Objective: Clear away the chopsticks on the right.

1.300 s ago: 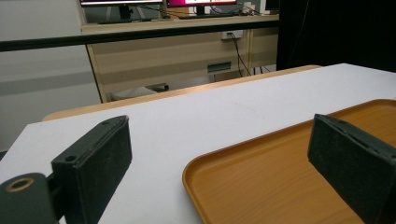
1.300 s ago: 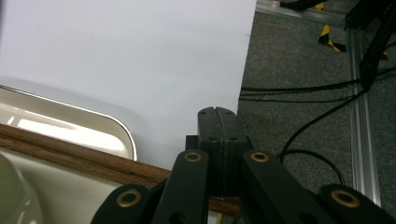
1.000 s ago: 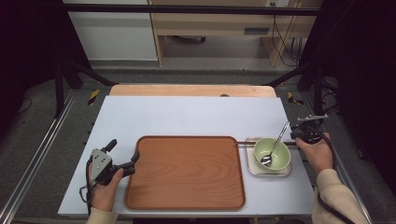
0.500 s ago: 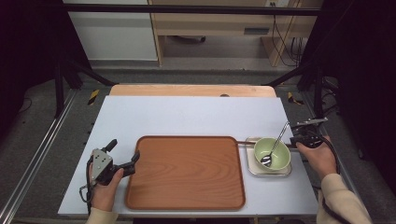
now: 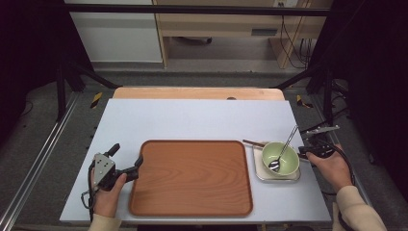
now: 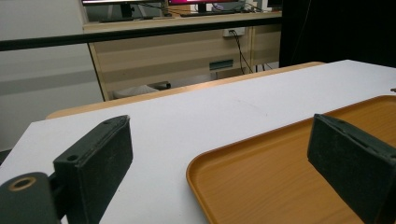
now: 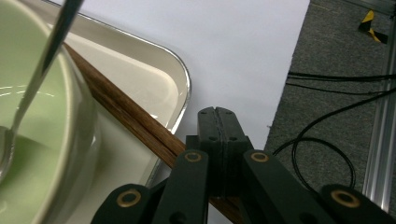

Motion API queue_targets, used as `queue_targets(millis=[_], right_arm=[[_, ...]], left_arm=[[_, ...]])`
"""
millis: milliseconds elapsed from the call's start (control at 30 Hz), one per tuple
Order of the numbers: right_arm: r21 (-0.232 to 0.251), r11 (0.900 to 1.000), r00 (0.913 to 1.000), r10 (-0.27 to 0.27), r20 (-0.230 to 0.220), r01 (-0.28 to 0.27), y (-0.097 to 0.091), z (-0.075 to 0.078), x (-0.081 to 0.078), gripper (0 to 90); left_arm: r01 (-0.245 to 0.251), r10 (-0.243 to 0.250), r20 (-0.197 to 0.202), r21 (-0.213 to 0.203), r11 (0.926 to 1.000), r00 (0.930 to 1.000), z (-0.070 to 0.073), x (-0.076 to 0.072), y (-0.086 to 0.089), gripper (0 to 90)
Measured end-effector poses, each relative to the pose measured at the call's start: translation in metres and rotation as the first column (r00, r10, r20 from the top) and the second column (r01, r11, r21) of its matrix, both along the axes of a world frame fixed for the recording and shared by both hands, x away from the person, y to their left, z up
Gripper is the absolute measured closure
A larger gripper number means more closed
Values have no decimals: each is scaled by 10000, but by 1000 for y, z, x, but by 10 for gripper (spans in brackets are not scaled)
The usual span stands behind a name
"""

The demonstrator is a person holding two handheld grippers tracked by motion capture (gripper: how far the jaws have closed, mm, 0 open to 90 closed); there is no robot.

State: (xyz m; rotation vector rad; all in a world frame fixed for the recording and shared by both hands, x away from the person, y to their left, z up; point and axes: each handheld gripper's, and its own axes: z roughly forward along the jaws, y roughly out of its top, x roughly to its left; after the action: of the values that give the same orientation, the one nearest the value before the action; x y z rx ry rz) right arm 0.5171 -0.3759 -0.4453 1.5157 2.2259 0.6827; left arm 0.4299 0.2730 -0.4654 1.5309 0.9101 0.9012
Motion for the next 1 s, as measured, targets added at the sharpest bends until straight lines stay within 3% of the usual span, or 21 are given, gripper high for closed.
queue_targets(millis=[567, 1000], right_arm=[[77, 9994, 9994, 327, -71, -326, 5, 1, -8, 900], [151, 9995, 9996, 268, -113, -266, 3, 1, -9, 900]], left_arm=[[30, -30, -14, 29, 10000, 10000, 0, 0, -1, 64], [42, -42, -28, 30, 10000, 10000, -1, 1, -1, 64]])
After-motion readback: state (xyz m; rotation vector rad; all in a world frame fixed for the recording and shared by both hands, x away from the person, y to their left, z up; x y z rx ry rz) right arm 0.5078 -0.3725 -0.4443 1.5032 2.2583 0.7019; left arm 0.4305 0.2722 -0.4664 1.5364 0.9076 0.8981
